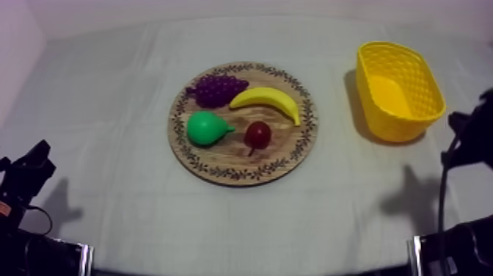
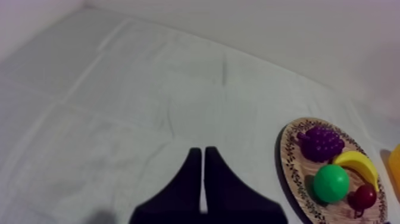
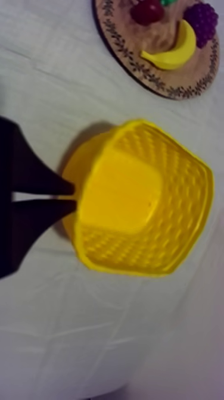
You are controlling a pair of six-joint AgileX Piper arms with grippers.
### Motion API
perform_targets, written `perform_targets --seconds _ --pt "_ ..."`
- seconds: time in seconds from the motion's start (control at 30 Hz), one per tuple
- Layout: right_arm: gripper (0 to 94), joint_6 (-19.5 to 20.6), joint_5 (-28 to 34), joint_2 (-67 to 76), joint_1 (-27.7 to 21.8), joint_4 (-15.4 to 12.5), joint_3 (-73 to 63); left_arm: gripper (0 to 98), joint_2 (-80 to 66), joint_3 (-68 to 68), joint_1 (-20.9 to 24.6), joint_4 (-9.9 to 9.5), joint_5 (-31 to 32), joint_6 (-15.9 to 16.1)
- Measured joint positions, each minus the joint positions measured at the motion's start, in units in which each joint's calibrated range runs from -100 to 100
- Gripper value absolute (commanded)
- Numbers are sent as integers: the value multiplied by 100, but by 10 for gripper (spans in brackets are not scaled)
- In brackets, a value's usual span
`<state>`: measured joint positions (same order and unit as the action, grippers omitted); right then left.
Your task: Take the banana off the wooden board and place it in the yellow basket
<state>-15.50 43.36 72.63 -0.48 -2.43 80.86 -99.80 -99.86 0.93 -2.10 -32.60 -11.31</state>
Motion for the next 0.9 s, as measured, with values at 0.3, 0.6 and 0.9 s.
perform_targets --seconds 0.3,0.6,0.9 --pt "2 110 668 -2394 -33 121 -2800 1 0 0 0 0 0 0" --pt "2 -4 1210 -4470 348 292 -5032 1 0 0 0 0 0 0" --pt "2 -146 1391 -5778 1116 693 -6114 1 0 0 0 0 0 0"
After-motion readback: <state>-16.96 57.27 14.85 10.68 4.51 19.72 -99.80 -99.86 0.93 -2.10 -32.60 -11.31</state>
